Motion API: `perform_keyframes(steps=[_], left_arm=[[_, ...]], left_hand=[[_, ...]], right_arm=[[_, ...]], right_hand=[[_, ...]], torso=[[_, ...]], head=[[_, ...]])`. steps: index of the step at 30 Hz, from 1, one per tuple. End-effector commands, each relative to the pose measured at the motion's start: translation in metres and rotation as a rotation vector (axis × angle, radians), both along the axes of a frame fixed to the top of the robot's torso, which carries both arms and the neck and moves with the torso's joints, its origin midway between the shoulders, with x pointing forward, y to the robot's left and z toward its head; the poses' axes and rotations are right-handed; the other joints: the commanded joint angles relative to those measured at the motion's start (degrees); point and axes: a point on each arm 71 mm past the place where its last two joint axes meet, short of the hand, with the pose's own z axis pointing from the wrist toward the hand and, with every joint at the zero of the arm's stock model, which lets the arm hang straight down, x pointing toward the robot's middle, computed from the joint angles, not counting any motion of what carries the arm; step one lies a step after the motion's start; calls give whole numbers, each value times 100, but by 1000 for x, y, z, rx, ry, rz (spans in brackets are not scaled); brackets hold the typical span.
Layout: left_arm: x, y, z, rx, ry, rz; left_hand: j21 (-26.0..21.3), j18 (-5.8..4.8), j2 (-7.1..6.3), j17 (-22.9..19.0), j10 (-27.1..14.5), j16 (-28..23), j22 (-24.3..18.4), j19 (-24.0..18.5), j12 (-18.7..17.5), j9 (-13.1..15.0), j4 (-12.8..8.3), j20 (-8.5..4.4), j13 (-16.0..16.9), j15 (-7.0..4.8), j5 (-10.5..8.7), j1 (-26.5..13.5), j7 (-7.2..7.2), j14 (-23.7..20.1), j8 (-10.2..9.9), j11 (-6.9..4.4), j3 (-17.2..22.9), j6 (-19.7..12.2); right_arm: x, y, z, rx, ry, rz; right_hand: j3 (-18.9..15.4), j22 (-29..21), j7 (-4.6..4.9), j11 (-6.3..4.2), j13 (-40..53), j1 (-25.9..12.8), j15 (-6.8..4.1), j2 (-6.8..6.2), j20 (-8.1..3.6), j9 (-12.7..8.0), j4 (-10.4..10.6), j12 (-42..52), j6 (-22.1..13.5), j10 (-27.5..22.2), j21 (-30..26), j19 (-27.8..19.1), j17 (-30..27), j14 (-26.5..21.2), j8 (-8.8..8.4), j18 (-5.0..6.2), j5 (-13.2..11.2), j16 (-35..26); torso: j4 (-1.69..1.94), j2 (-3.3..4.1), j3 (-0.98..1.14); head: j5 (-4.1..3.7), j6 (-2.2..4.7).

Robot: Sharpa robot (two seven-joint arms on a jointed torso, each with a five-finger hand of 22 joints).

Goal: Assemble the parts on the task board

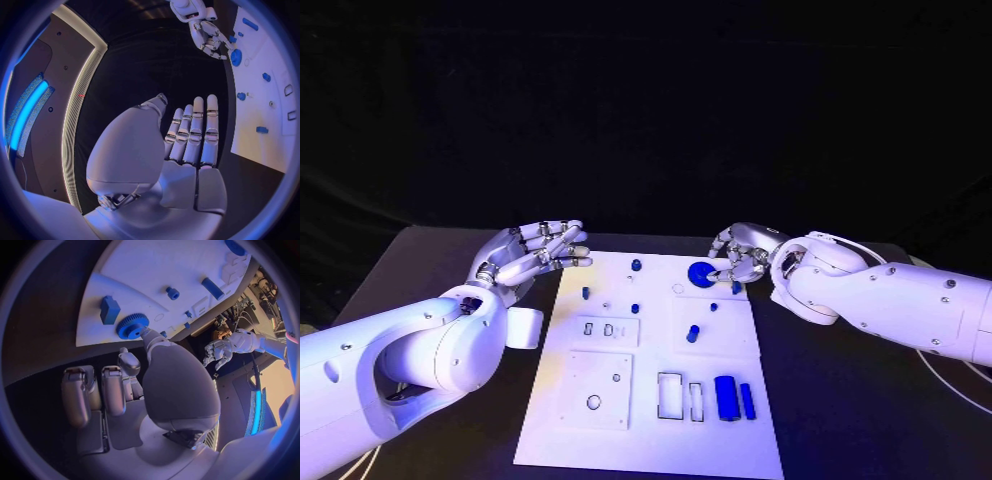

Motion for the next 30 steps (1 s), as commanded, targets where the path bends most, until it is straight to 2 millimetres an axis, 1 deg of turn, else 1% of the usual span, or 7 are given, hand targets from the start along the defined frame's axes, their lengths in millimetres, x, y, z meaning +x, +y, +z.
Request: perform_keyframes(steps=[1, 3, 6, 11, 15, 22, 30], left_arm=[[-1, -3, 2, -7, -9, -25], [-1, -3, 2, -7, -9, -25], [0, -3, 2, -7, -9, -25], [0, -3, 2, -7, -9, -24], [0, -3, 2, -7, -9, -24], [0, -2, 2, -6, -9, -22], [0, -2, 2, -6, -8, -22]], left_hand=[[31, 55, 6, 5, -38, -22, 9, -41, -20, -5, -6, -10, -6, 20, -17, -25, 116, -24, -22, 7, 9, -27], [31, 55, 6, 5, -38, -22, 9, -41, -20, -5, -6, -10, -6, 20, -17, -25, 116, -24, -22, 7, 9, -27], [31, 55, 6, 5, -38, -22, 9, -41, -20, -5, -6, -10, -6, 20, -17, -25, 116, -24, -22, 7, 9, -27], [32, 55, 5, 6, -38, -23, 9, -43, -23, -6, -6, -9, -6, 21, -17, -26, 114, -25, -23, 7, 9, -28], [33, 55, 5, 7, -39, -24, 10, -45, -24, -6, -6, -9, -6, 21, -17, -27, 113, -27, -23, 8, 9, -28], [33, 55, 5, 7, -39, -24, 10, -45, -24, -6, -6, -9, -6, 21, -17, -27, 113, -27, -23, 8, 9, -28], [33, 55, 5, 7, -39, -24, 10, -45, -24, -6, -6, -9, -6, 21, -17, -27, 113, -27, -23, 8, 9, -28]], right_arm=[[1, 3, -6, 0, 59, -2], [1, 4, -7, 0, 60, 0], [2, 6, -8, -2, 60, 4], [4, 8, -10, -7, 61, 8], [4, 10, -12, -8, 63, 9], [4, 12, -14, -8, 63, 14], [5, 13, -15, -34, 52, 22]], right_hand=[[-68, 1212, 1, 14, 191, 103, 57, 22, 55, 21, 59, 187, -49, 76, 37, 383, 613, 429, 35, -43, 43, 72], [-95, 1223, 5, 19, 264, 136, 63, 33, 61, 31, 93, 258, -61, 94, 44, 390, 647, 435, 50, -46, 50, 89], [-110, 1227, 7, 22, 364, 160, 66, 43, 64, 38, 113, 353, -67, 145, 46, 393, 688, 442, 61, -47, 64, 106], [-136, 1242, 10, 26, 580, 201, 72, 62, 71, 54, 140, 560, -61, 265, 54, 403, 756, 453, 90, -50, 85, 136], [-137, 1251, 10, 28, 668, 221, 75, 86, 74, 63, 148, 645, -51, 309, 60, 409, 782, 457, 108, -53, 107, 148], [-113, 1283, 6, 25, 793, 261, 75, 127, 76, 75, 145, 764, -19, 377, 81, 433, 814, 462, 137, -61, 134, 162], [27, 1359, -15, 5, 1063, 390, 59, 199, 66, 82, 117, 1017, 123, 548, 132, 488, 877, 473, 186, -82, 172, 190]], torso=[[10, 8, 2], [9, 0, -8], [8, -2, -10], [13, 0, -6], [10, 0, -3], [13, -5, -7], [5, -7, -10]], head=[[-5, -11], [-6, -20], [-4, -25], [-5, -39], [12, -55], [15, -69], [17, -75]])
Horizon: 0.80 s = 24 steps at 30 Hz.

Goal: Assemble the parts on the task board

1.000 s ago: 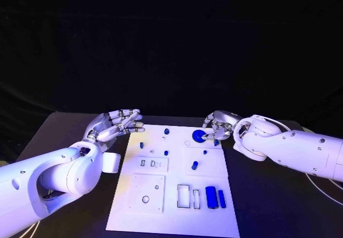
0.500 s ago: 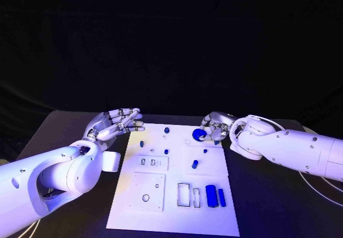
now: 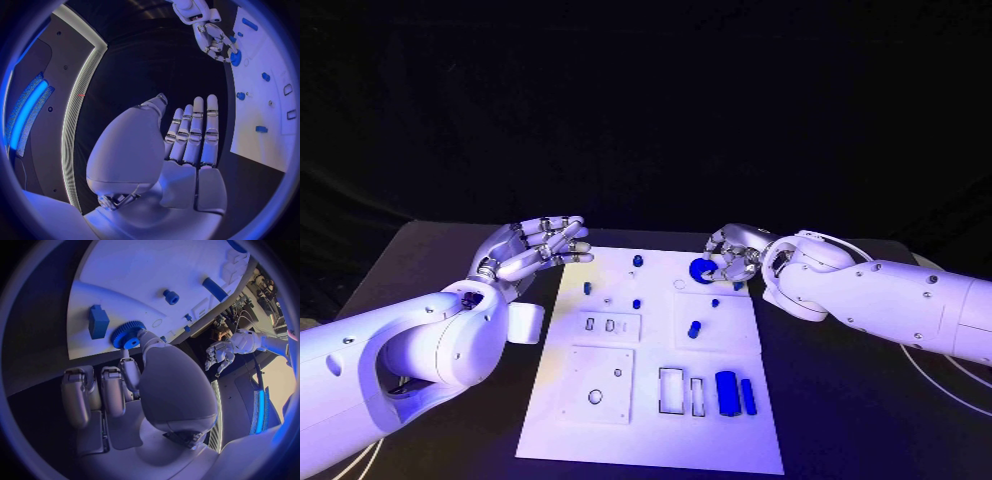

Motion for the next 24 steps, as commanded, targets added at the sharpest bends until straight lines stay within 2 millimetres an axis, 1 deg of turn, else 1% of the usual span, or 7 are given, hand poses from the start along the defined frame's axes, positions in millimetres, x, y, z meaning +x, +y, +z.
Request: perform_keyframes(steps=[1, 3, 5, 10, 16, 21, 24], left_arm=[[0, -2, 2, -7, -12, -21], [0, -2, 2, -7, -12, -21], [0, -2, 2, -7, -12, -21], [0, -2, 2, -6, -11, -21], [0, -2, 2, -6, -10, -20], [0, -2, 2, -5, -9, -20], [0, -2, 2, -5, -9, -20]], left_hand=[[33, 55, 5, 8, -39, -24, 6, -45, -24, -7, -6, -9, -6, 21, -17, -27, 113, -27, -23, 7, 9, -28], [33, 55, 5, 8, -39, -24, 6, -45, -24, -7, -6, -9, -6, 21, -17, -27, 113, -27, -23, 7, 9, -28], [33, 55, 5, 8, -39, -24, 6, -45, -24, -7, -6, -9, -6, 21, -17, -27, 113, -27, -23, 7, 9, -28], [33, 55, 5, 8, -39, -24, 6, -45, -24, -7, -6, -9, -6, 21, -17, -27, 113, -27, -23, 7, 9, -28], [38, 54, 3, 14, -44, -29, 9, -54, -35, -9, -8, -6, -5, 24, -17, -26, 110, -34, -27, 8, 9, -29], [38, 54, 3, 14, -44, -29, 9, -54, -35, -9, -8, -6, -5, 24, -17, -26, 110, -34, -27, 8, 9, -29], [38, 54, 3, 14, -44, -29, 9, -54, -35, -9, -8, -6, -5, 24, -17, -26, 110, -34, -27, 8, 9, -29]], right_arm=[[-1, 1, -5, -43, 8, 17], [-1, 1, -5, -60, 0, 21], [-2, 1, -5, -80, -9, 27], [-3, 4, -6, -131, -32, 43], [-4, 7, -6, -160, -67, 59], [-7, 11, -3, -151, -108, 70], [-9, 14, 0, -140, -132, 74]], right_hand=[[104, 1370, -11, -12, 103, 117, 17, 17, 23, -3, -19, 102, 91, 85, 38, 495, 889, 474, 25, -85, 32, 32], [176, 1386, -16, -21, 197, 169, 11, 29, 16, -15, -30, 188, 150, 151, 49, 507, 905, 477, 20, -90, 18, 39], [262, 1407, -28, -29, 280, 233, 3, 42, 10, -28, -49, 263, 207, 211, 63, 522, 934, 483, 12, -96, -49, 50], [436, 1479, -48, -47, 416, 305, -11, 23, -3, -63, -66, 384, 333, 308, 114, 576, 991, 494, -21, -117, -83, 71], [584, 1509, -65, -62, 467, 323, -23, -16, -15, -99, -67, 428, 441, 341, 135, 599, 1009, 497, -66, -125, -50, 78], [678, 1509, -77, -72, 506, 298, -32, -52, -23, -123, -53, 460, 505, 368, 135, 599, 1024, 500, -103, -125, 20, 84], [725, 1509, -88, -81, 529, 279, -38, -59, -28, -130, -44, 480, 553, 387, 135, 599, 1028, 501, -114, -125, 44, 86]], torso=[[-4, -2, -3], [-3, -3, -3], [-1, -4, -3], [3, -5, -5], [5, -7, -5], [-2, -6, -4], [1, -6, -4]], head=[[0, -5], [0, -8], [0, -11], [-2, -18], [-3, -23], [7, -18], [9, -16]])
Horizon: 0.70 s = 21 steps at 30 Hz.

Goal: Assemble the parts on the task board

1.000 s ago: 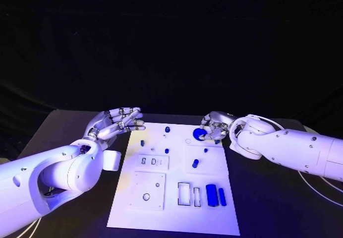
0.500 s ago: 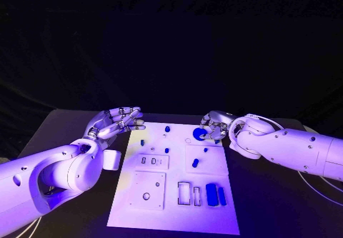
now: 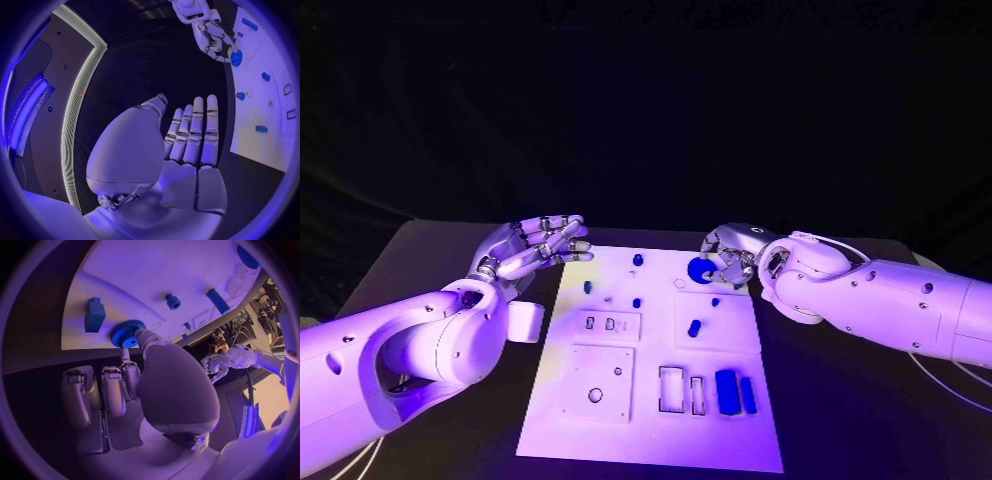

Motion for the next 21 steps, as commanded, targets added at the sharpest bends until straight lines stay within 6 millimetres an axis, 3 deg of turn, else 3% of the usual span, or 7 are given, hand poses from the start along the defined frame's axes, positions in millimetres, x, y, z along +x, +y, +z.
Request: perform_keyframes(steps=[1, 10, 21], left_arm=[[0, -2, 2, -6, -12, -20], [0, -2, 2, -6, -12, -20], [0, -4, 2, -7, -11, -23]], left_hand=[[38, 54, 3, 5, -44, -29, 5, -32, -35, -10, -8, 15, -5, 24, -17, -26, 110, -34, -27, 8, 9, -30], [41, 54, 3, 7, -46, -31, 6, -36, -39, -11, -9, 16, -4, 24, -17, -25, 110, -37, -29, 8, 10, -30], [41, 54, 3, 7, -46, -31, 6, -36, -39, -11, -9, 16, -4, 24, -17, -25, 110, -37, -29, 8, 10, -30]], right_arm=[[-4, 4, 0, -25, -53, 12], [-15, 25, 13, 4, -137, 50], [-23, 74, 22, 7, -200, 130]], right_hand=[[66, 1505, -35, 4, 455, -21, -44, -39, -32, 1, 9, 39, 112, 53, 20, 599, 1032, 501, 22, -62, 51, 32], [126, 1505, -50, -9, 504, -61, -55, -52, -42, -2, 21, 81, 178, 93, 20, 599, 1054, 506, 6, -62, 90, 39], [171, 1505, -61, -18, 519, -93, -64, -60, -50, -4, 28, 94, 220, 107, 20, 599, 1060, 507, -10, -62, 102, 42]], torso=[[2, -1, -2], [5, -2, -2], [13, -1, -8]], head=[[4, 10], [15, 21], [43, 18]])
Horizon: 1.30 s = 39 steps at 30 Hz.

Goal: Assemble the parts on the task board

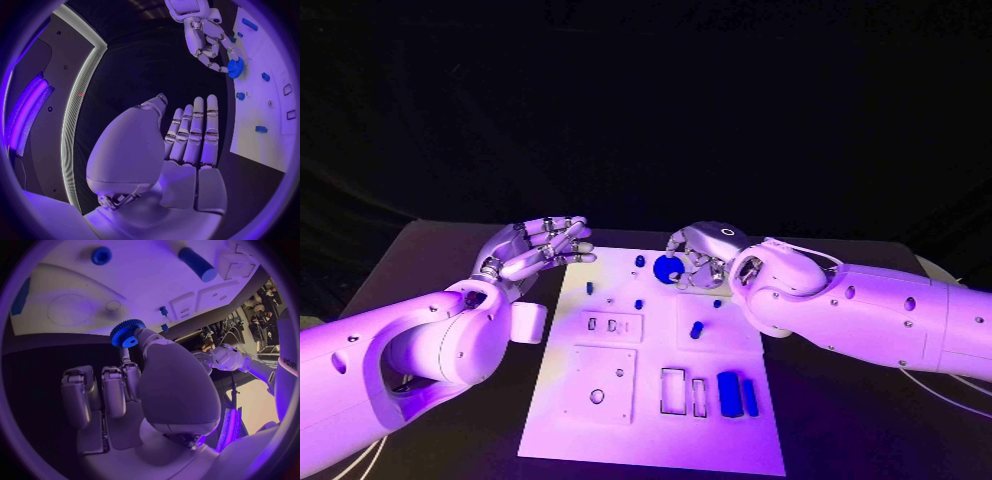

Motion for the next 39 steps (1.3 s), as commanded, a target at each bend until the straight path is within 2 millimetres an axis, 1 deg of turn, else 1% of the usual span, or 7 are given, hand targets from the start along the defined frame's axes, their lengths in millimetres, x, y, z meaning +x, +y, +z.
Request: perform_keyframes(steps=[1, 4, 13, 15, 22, 33, 39], left_arm=[[0, -3, 2, -7, -12, -21], [0, -4, 2, -8, -12, -22], [0, -4, 2, -8, -12, -24], [0, -5, 2, -8, -12, -25], [0, -5, 3, -9, -12, -25], [0, -5, 2, -8, -12, -25], [0, -5, 2, -8, -12, -26]], left_hand=[[19, 54, 3, 8, -46, -31, 8, -37, -39, -5, -9, 16, -4, 4, -17, -25, 110, -17, -29, 8, 10, -31], [19, 54, 3, 8, -46, -31, 8, -37, -39, -5, -9, 16, -4, 4, -17, -25, 110, -17, -29, 8, 10, -31], [19, 54, 3, 8, -46, -31, 8, -37, -39, -5, -9, 16, -4, 4, -17, -25, 110, -17, -29, 8, 10, -31], [19, 54, 3, 8, -46, -31, 8, -37, -39, -5, -9, 16, -4, 4, -17, -25, 110, -17, -29, 8, 10, -31], [19, 54, 3, 8, -46, -31, 8, -37, -39, -5, -9, 16, -4, 4, -17, -25, 110, -17, -29, 8, 10, -31], [25, 53, 3, 16, -50, -36, 12, -50, -52, -8, -11, 19, -3, 6, -17, -24, 111, -25, -34, 10, 11, -33], [25, 53, 3, 16, -50, -36, 12, -50, -52, -8, -11, 19, -3, 6, -17, -24, 111, -25, -34, 10, 11, -33]], right_arm=[[1, 8, 3, -22, -59, -5], [4, 19, 2, -25, -64, 6], [13, 39, -2, -37, -65, 23], [15, 42, -4, -43, -60, 26], [17, 53, -12, -59, -37, 38], [18, 60, -17, -69, -22, 48], [19, 62, -18, -73, -18, 47]], right_hand=[[37, 1507, -73, 6, 521, -64, -39, -7, -50, 8, 4, 28, 135, 50, 20, 599, 1062, 524, 18, -64, 14, 20], [42, 1507, -74, 6, 521, -71, -40, -8, -50, 7, 6, 27, 138, 50, 20, 599, 1054, 523, 15, -64, 13, 17], [45, 1507, -74, 6, 519, -74, -40, -8, -51, 7, 8, 26, 139, 49, 20, 599, 1055, 523, 12, -64, 14, 18], [45, 1507, -74, 6, 519, -74, -40, -8, -51, 7, 8, 26, 139, 49, 20, 599, 1055, 523, 12, -64, 14, 18], [70, 1507, -72, 7, 521, -137, -42, -31, -56, 0, 21, 26, 145, 50, 20, 599, 1039, 520, -22, -64, -21, 14], [70, 1507, -72, 7, 521, -137, -42, -31, -56, 0, 21, 26, 145, 50, 20, 599, 1039, 520, -22, -64, -21, 14], [75, 1507, -71, 8, 522, -151, -42, -37, -57, -1, 23, 26, 146, 50, 20, 599, 1043, 520, -30, -64, -30, 15]], torso=[[11, 1, -8], [20, 2, -10], [3, 6, -6], [-2, 6, -1], [8, 12, 8], [-12, 8, 7], [-4, 4, 6]], head=[[11, -8], [9, -14], [35, -35], [43, -41], [67, -56], [84, -71], [79, -80]])
